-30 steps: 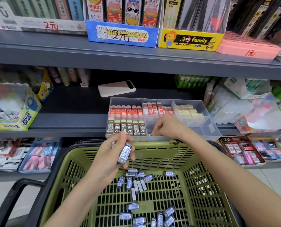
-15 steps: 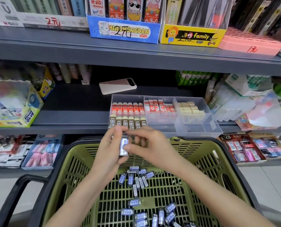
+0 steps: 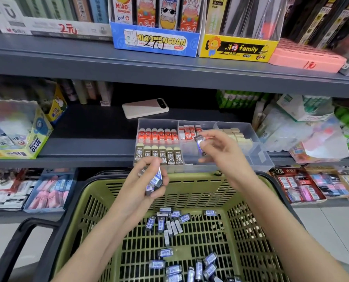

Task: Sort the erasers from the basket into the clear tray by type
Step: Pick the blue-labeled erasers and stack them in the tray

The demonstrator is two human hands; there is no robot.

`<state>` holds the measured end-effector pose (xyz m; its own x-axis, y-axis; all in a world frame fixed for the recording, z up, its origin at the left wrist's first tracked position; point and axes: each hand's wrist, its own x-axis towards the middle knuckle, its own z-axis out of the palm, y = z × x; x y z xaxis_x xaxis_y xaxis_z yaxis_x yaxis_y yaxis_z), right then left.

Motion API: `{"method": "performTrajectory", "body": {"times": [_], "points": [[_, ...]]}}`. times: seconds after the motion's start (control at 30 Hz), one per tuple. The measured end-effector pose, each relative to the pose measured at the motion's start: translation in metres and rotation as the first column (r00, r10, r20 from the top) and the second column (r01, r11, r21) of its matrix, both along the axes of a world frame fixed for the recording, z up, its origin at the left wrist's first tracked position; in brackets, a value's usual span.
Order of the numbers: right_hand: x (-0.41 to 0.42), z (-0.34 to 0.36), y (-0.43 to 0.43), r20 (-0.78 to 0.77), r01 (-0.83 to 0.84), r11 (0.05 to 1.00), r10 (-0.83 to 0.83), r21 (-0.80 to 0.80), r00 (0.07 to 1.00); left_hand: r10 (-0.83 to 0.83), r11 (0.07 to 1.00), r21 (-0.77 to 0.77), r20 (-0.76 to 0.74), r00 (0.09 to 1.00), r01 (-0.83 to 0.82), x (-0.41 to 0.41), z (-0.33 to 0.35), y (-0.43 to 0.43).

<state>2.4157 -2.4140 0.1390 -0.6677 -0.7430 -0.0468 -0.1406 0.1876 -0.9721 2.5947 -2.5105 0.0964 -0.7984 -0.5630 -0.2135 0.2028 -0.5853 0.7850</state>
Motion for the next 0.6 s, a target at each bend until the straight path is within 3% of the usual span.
{"method": "performTrajectory", "body": {"times": [0.1, 0.2, 0.43, 0.6], "points": [[-0.027, -0.008, -0.018, -0.33, -0.053, 0.948, 0.161, 0.315, 0.93, -0.088, 0.981, 0.166, -0.107, 0.99, 0.105, 0.0, -0.001, -0.001], [-0.031, -0.018, -0.035, -0.399, -0.086, 0.837, 0.345, 0.54, 0.85, -0.149, 0.955, 0.227, -0.196, 0.969, 0.193, 0.001, -0.002, -0.003], [-0.03, -0.023, -0.041, -0.374, -0.122, 0.804, 0.398, 0.582, 0.837, -0.182, 0.966, 0.154, -0.154, 0.971, 0.206, 0.004, 0.001, -0.005], [-0.025, -0.028, -0.049, -0.517, 0.057, 0.706, 0.458, 0.705, 0.723, -0.132, 0.989, 0.058, -0.038, 0.99, 0.134, 0.003, 0.003, -0.003]]}}
